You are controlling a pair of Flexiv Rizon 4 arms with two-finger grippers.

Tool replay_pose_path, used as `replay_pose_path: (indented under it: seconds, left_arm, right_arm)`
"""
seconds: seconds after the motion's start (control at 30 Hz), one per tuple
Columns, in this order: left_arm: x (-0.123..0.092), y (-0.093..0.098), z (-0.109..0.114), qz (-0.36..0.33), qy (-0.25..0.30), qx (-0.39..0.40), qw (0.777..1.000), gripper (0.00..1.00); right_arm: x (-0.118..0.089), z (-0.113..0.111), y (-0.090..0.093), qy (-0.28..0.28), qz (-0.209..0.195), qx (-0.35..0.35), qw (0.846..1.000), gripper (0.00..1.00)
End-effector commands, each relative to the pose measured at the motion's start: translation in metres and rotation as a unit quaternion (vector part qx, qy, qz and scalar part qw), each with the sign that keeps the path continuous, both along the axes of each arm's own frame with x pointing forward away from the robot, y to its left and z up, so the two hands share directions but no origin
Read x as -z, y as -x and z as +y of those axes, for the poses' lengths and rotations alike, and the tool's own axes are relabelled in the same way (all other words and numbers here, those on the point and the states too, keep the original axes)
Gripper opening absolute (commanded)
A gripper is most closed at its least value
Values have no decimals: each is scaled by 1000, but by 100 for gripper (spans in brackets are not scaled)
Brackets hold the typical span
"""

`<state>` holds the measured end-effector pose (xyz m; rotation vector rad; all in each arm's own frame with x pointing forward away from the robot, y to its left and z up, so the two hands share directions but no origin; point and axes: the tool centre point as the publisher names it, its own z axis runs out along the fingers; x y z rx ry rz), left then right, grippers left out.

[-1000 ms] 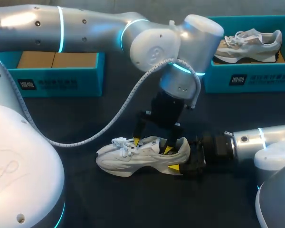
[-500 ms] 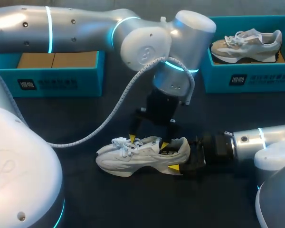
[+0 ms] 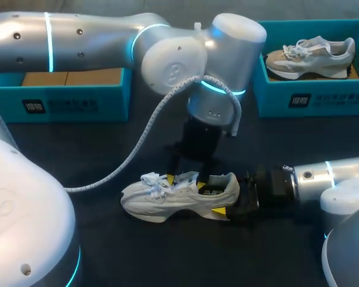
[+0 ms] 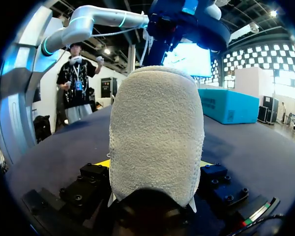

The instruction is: Take the shoe out of the shoebox, open the shoe tongue, remove and reinsert the insole, then place the shoe into the shoebox

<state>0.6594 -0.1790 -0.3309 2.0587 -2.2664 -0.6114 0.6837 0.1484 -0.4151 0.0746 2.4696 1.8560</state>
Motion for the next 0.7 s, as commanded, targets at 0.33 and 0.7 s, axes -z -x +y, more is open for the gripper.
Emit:
replay_pose_path:
  seconds: [0.33,0.7]
  left_arm:
    - [-8,4,7,-21,39,9,999,47]
    - [-16,4,11,-31,61,11,998,31]
  right_arm:
    - [2,1,2,1,0,1,1000,0]
    - [2,1,2,1,0,1,1000,0]
